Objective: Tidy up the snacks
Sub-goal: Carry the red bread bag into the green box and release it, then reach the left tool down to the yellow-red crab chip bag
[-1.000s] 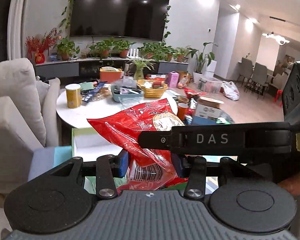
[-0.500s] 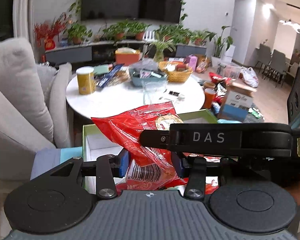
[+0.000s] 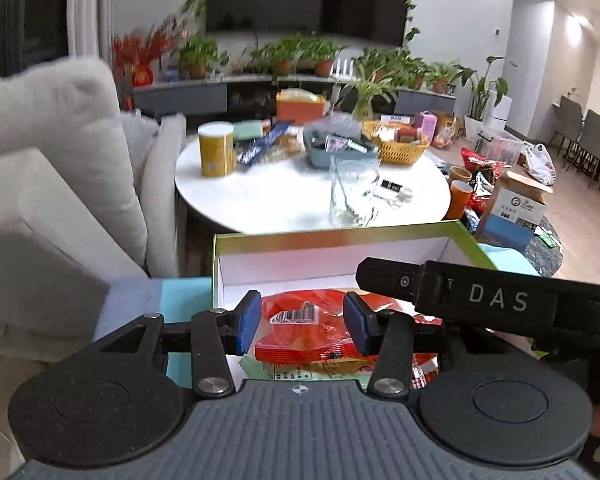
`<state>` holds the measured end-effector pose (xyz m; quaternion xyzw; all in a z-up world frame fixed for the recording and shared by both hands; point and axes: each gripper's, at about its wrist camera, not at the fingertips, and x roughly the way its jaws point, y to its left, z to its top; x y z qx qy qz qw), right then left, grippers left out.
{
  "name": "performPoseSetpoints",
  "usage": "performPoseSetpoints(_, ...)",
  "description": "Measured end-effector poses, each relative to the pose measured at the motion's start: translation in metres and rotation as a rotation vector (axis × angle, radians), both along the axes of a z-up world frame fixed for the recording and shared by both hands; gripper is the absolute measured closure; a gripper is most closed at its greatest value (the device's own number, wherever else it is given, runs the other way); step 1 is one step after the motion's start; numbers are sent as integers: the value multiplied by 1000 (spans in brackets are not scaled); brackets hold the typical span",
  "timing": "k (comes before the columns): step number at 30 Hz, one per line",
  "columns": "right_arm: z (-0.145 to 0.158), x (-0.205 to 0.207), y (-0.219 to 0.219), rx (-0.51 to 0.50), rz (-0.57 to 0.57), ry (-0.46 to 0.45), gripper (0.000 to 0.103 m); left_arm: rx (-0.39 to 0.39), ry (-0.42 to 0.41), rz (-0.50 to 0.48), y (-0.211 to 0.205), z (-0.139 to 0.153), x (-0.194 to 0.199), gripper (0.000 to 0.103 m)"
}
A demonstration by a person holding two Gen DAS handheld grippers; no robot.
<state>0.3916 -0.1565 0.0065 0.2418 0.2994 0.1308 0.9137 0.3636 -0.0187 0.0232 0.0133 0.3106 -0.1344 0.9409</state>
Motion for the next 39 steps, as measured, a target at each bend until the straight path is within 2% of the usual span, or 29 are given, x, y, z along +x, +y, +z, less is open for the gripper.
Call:
performPoseSetpoints(6,20,-33,1,-6,32,-15,48,44,-51,-30,3,21,-35,53)
performPoseSetpoints(10,31,-61,7,-22,65,-40,48,42,-75,-29,21,31,-68,50)
performPoseSetpoints(15,37,-95,19,-75,125,-73,48,42,-115,21,57,36,-103,44)
performPoseSetpoints(18,36,-113,28,-89,170,-83,48,47,-112,63,81,33,-114,42)
performPoseSetpoints(22,32,-127,41,-128,214,-78,48,44,-69,173,115,16,-110,42)
performPoseSetpoints(27,25,-137,49,-160,244,-60,48,-27,12,263,151,-17,-96,42)
performPoseSetpoints(30,20,-141,48,-168,247,-46,48,-43,77,316,161,-41,-87,42)
performPoseSetpoints(34,12,-143,47,-176,227,-31,48,-112,135,310,168,-64,-83,42)
performPoseSetpoints(37,4,-141,44,-169,204,-8,48,-203,192,236,165,-75,-89,41)
performPoseSetpoints(39,-1,-139,42,-156,199,11,48,-208,239,187,156,-83,-93,40)
